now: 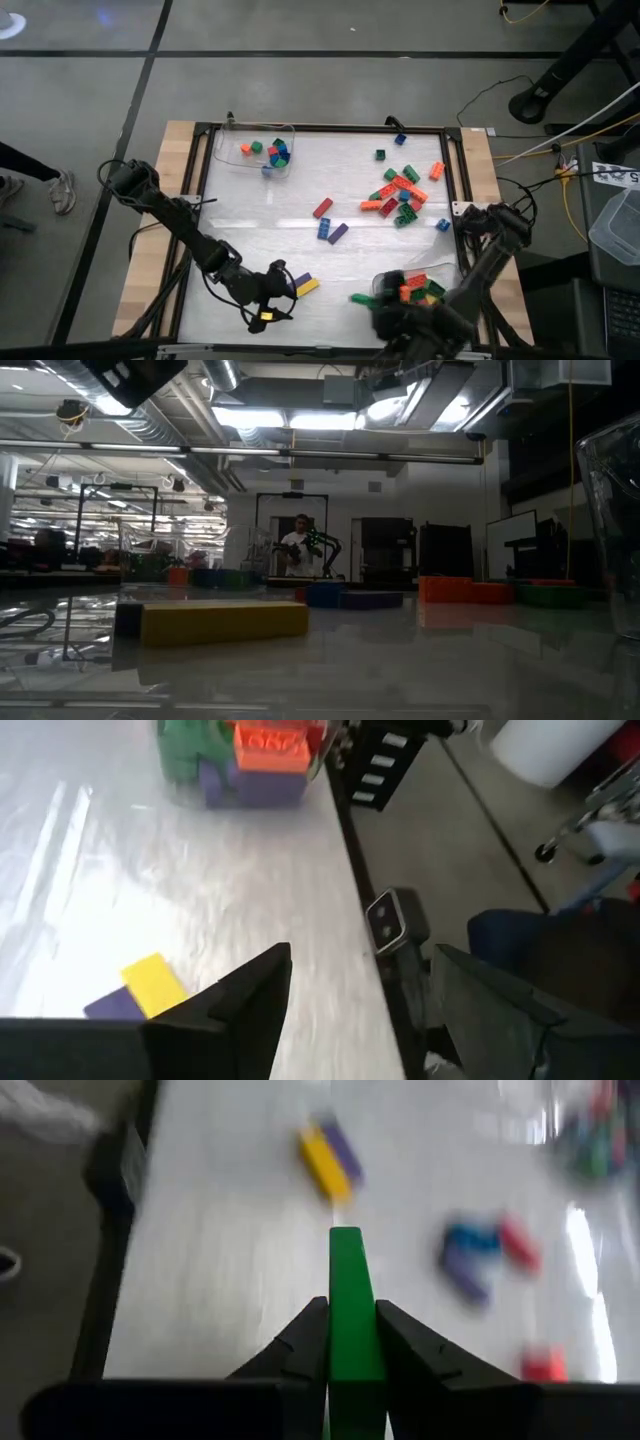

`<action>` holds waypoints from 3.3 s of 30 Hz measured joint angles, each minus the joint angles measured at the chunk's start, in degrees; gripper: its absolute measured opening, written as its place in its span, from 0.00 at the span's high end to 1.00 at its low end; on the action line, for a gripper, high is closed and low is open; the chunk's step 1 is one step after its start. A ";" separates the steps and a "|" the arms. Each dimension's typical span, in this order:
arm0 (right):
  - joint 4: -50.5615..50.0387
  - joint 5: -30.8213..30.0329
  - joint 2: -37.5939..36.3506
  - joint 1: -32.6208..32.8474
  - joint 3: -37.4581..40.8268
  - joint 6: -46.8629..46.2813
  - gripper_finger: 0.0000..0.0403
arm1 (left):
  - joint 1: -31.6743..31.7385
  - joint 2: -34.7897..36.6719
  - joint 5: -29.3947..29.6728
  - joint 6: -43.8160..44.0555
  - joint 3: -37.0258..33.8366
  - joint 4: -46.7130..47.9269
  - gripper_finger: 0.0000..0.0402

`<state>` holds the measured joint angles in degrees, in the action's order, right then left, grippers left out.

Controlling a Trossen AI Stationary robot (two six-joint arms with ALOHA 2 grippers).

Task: Sort blocks by size
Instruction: Put the rectangular green block into the bottom transparent bin, then put the rectangular violet block into the bottom transparent bin

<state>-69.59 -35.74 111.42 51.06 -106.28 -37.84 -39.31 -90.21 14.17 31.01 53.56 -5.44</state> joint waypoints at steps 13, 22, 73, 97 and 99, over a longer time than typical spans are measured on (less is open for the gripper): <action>-20.61 24.73 -0.01 10.60 0.41 -29.84 0.78 | 0.79 0.00 4.26 0.01 -0.02 1.99 0.43; -20.36 31.72 0.21 11.55 4.90 -37.00 0.67 | 1.16 -1.40 4.88 0.55 -0.02 1.74 0.43; 8.42 1.24 0.59 2.00 6.60 -10.96 0.60 | 5.75 -15.32 10.03 5.87 -0.04 11.91 0.79; 31.73 7.38 4.41 -12.58 6.60 39.89 0.60 | 9.85 -4.02 -15.77 1.08 -0.11 -4.55 0.78; 32.34 8.04 4.41 -12.37 6.60 41.19 0.60 | 9.93 -4.02 -16.62 1.08 -0.11 -5.73 0.78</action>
<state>-37.25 -27.70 115.83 38.69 -99.68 3.35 -29.38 -94.24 -2.45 32.09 53.45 -11.17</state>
